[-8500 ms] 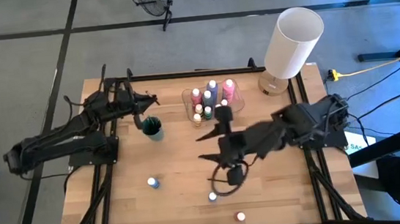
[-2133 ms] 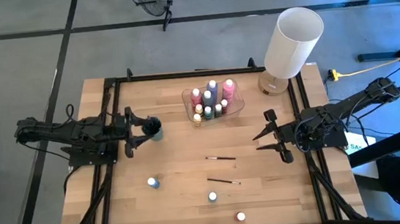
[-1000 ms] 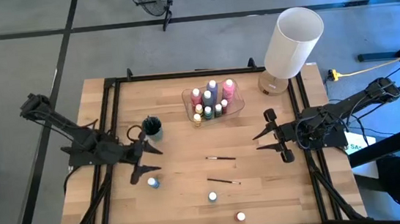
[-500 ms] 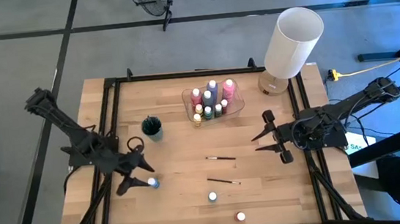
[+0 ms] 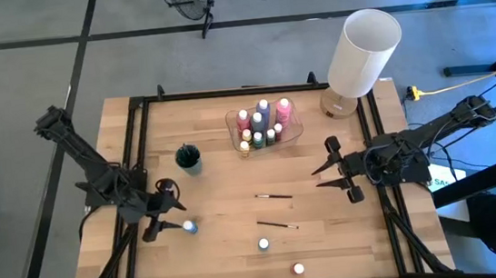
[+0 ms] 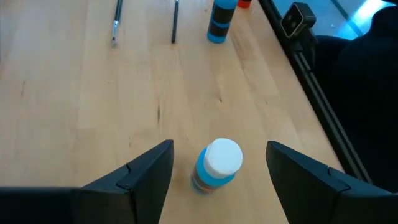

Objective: Pick & Place Paint Supplies
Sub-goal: Put the blue paint bottle into the transparent bin

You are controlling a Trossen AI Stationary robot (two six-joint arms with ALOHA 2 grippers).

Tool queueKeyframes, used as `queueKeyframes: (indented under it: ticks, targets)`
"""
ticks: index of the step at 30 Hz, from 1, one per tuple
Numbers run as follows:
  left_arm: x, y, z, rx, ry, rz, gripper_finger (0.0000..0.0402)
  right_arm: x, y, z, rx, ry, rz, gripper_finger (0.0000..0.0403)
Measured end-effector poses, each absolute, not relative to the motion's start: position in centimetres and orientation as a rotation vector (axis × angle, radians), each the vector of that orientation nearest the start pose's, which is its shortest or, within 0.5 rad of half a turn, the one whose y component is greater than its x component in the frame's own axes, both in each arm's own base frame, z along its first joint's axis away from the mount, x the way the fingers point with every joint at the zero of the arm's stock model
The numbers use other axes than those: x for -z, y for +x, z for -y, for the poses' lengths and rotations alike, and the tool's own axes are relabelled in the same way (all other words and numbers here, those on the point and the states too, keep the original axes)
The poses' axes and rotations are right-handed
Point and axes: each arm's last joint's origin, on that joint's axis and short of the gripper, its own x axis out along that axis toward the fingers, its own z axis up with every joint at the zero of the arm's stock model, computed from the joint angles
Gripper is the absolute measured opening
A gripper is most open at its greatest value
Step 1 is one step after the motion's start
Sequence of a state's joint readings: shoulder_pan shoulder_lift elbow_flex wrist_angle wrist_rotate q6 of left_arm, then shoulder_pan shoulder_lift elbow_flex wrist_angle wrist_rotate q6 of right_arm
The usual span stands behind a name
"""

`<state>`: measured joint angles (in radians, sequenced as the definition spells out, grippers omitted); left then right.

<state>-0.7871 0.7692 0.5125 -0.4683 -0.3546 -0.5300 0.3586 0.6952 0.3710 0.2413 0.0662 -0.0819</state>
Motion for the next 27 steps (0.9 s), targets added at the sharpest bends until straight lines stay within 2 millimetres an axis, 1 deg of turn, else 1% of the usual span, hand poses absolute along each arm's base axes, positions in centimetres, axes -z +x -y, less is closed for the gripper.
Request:
queueKeyframes:
  ticks: [5, 8, 14, 20, 27]
  targets:
    - [-21.9, 11.3, 10.5, 0.256, -0.1, -0.7, 0.0251, -24.4, 15.5, -5.6, -0.295, -0.086, -0.066, 0.0158]
    - [-21.7, 11.2, 10.8, 0.229, -0.068, -0.689, 0.0251, -24.3, 15.6, -5.7, -0.296, -0.084, -0.074, 0.0158]
    - [-20.8, 11.2, 12.1, 0.209, -0.001, -0.703, 0.0251, -23.9, 16.0, -5.8, -0.296, -0.09, -0.099, 0.0158]
    - [-20.0, 11.4, 13.2, 0.218, 0.039, -0.713, 0.0251, -23.9, 16.6, -6.0, -0.296, -0.084, -0.071, 0.0158]
    - [-19.5, 11.6, 13.5, 0.183, 0.039, -0.731, 0.0251, -23.8, 17.2, -6.2, -0.295, -0.082, -0.056, 0.0158]
